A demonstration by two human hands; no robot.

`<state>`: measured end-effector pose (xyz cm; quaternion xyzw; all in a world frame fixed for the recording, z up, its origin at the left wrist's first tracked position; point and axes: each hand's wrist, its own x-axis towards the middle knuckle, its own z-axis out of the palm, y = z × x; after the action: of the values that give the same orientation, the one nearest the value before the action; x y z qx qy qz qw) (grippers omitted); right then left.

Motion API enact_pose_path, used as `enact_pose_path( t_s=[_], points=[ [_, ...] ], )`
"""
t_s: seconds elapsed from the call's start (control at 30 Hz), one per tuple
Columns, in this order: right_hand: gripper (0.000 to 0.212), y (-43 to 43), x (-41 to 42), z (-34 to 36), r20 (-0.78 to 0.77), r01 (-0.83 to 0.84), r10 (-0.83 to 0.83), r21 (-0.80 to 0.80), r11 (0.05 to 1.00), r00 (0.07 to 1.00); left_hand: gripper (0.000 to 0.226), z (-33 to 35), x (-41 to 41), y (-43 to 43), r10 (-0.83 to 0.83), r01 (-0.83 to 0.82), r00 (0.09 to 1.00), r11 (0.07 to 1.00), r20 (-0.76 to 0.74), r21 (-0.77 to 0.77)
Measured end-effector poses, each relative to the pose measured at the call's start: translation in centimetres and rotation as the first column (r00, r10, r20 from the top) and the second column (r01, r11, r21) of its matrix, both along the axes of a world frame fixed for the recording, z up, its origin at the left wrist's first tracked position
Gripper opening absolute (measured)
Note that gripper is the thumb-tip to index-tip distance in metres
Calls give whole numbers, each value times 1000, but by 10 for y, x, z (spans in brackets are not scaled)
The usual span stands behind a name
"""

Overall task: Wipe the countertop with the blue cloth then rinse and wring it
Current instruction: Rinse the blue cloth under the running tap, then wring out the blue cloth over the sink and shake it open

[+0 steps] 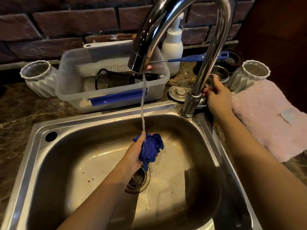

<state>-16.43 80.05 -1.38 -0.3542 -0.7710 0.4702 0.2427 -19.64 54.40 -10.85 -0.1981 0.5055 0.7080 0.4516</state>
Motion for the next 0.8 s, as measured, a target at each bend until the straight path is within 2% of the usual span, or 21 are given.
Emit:
enact_pose_path(
  t_s=[0.17,0.3,0.37,0.43,0.5,0.53,0.63,0.67,0.73,0.77,0.8],
  points=[
    [51,-11,11,22,204,-133,100,155,979,974,52,13,4,-8,-74,73,997,997,-26,-19],
    [47,-75,52,27,95,7,-31,250,968,995,50,33,10,-22,-112,111,991,994,-80,-12],
    [44,-123,82,18,87,-12,-5,195,981,996,51,45,16,-31,-125,127,988,992,-91,12],
    [41,-164,98,8,131,-170,168,5,985,977,50,59,24,-37,-129,135,985,990,-113,46],
    [37,-192,98,4,97,-322,348,-213,922,932,45,75,34,-42,-122,133,983,989,-137,72],
    [36,-198,96,5,46,-345,368,-260,902,929,43,84,39,-46,-126,139,981,987,-146,83],
    [40,-201,94,17,36,-329,355,-296,897,934,41,107,53,-60,-144,157,971,986,-190,53],
    [35,-201,95,23,59,-350,380,-277,895,923,39,114,56,-65,-140,150,969,988,-204,36],
    [10,-203,100,34,82,-409,435,-227,884,896,34,126,62,-77,-147,156,958,988,-246,15],
    [4,-205,104,42,70,-433,455,-214,876,887,33,132,65,-83,-173,177,944,984,-281,-13],
    [7,-207,107,47,51,-454,472,-201,868,880,33,138,67,-88,-218,210,919,976,-329,-60]
  ],
)
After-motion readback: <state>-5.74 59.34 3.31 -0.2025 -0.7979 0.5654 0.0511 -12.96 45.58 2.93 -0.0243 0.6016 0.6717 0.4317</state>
